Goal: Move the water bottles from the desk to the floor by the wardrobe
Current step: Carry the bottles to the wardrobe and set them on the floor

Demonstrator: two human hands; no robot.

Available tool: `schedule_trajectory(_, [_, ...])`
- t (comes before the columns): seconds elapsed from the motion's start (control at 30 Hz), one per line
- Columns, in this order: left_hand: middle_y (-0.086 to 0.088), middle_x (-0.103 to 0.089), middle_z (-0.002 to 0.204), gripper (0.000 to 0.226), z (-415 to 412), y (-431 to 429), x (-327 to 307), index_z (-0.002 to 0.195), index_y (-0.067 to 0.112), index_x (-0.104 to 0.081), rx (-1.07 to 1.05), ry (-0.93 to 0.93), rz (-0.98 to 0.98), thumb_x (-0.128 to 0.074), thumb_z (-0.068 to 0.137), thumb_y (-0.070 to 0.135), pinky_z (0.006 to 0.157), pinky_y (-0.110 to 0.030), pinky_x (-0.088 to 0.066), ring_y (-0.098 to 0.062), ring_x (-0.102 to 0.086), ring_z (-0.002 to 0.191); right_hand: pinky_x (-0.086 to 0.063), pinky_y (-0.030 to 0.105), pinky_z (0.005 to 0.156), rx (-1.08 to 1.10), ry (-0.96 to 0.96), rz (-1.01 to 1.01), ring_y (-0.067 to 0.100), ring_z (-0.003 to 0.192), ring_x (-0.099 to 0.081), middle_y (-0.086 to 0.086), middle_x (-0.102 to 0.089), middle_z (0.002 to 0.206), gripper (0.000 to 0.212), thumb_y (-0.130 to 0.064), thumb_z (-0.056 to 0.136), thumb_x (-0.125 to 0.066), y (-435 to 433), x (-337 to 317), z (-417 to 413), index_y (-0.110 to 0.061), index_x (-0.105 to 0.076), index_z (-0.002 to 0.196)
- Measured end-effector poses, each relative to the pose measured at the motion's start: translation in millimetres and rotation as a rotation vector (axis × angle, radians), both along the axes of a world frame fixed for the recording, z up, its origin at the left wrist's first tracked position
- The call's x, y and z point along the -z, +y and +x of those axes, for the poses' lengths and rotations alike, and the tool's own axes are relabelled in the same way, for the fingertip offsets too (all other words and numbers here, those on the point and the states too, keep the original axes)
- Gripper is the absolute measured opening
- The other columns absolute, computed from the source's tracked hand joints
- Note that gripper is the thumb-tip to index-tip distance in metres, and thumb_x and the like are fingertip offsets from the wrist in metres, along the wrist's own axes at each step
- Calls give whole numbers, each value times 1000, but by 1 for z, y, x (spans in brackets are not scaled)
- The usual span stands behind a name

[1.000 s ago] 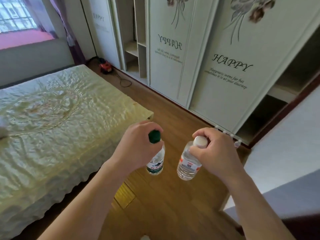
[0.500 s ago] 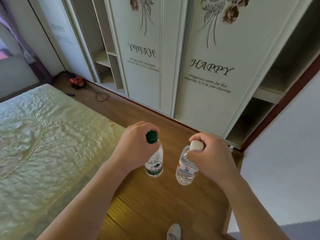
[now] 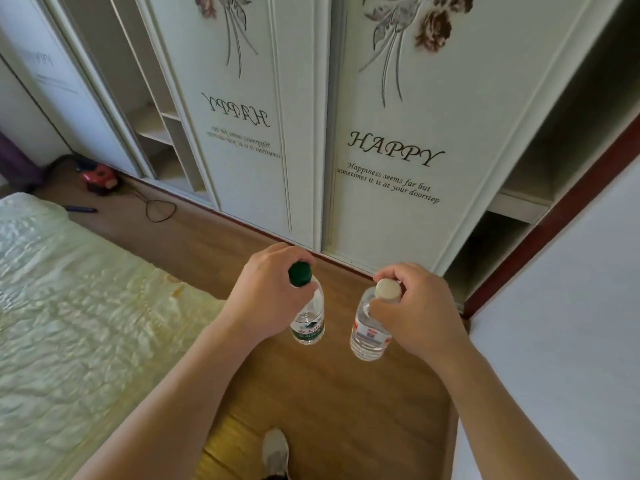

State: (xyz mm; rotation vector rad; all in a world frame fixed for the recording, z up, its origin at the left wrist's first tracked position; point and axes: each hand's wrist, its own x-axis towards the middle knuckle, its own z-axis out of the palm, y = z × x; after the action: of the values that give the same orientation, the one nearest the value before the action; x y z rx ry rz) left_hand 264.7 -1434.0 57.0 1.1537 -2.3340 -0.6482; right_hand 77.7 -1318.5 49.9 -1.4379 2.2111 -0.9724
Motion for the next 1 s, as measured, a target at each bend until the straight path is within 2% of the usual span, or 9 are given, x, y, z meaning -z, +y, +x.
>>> schedule_trajectory(0.23, [18, -61, 94, 22, -50, -93, 15, 102, 31, -65, 124, 6, 51, -73, 82, 24, 73, -16, -47, -1, -57, 86, -59, 32, 76, 112, -52, 69, 7, 85, -62, -21, -60, 89, 26, -24, 80, -74, -71, 14, -38, -36, -59, 98])
schedule_trajectory(0.4, [19, -61, 98, 23, -94, -165, 25, 105, 30, -66, 246, -29, 60, -71, 83, 24, 71, -8, -38, 3, -55, 88, -59, 33, 76, 218, -44, 67, 7, 85, -61, -21, -61, 91, 26, -23, 80, -75, -122, 26, -67, -35, -61, 98])
schedule_trajectory(0.53, [20, -60, 96, 23, -134, -211, 31, 105, 30, -66, 317, -52, 79, -71, 83, 24, 66, -6, -37, 7, -54, 86, -57, 31, 76, 264, -48, 80, 7, 85, -60, -21, -60, 91, 27, -22, 80, -74, -159, 35, -94, -36, -60, 98])
schedule_trajectory(0.63, [21, -59, 96, 23, -167, -241, 40, 104, 30, -65, 340, -72, 99, -71, 83, 25, 66, -8, -37, 6, -54, 85, -56, 29, 76, 276, -57, 106, 6, 85, -59, -21, -60, 91, 27, -23, 79, -75, -188, 44, -120, -36, -60, 98])
schedule_trajectory(0.8, [19, -60, 98, 24, -225, -284, 68, 106, 29, -66, 340, -111, 121, -72, 83, 25, 73, -11, -41, 1, -55, 88, -52, 19, 73, 249, -72, 154, 4, 84, -58, -25, -55, 89, 28, -23, 81, -74, -230, 71, -173, -38, -56, 97])
schedule_trajectory(1.0, [19, -60, 97, 25, -291, -326, 114, 106, 27, -66, 327, -145, 163, -74, 83, 27, 79, -21, -50, 0, -57, 87, -56, 26, 76, 189, -91, 201, 6, 84, -60, -23, -57, 90, 26, -24, 82, -74, -280, 119, -238, -39, -56, 95])
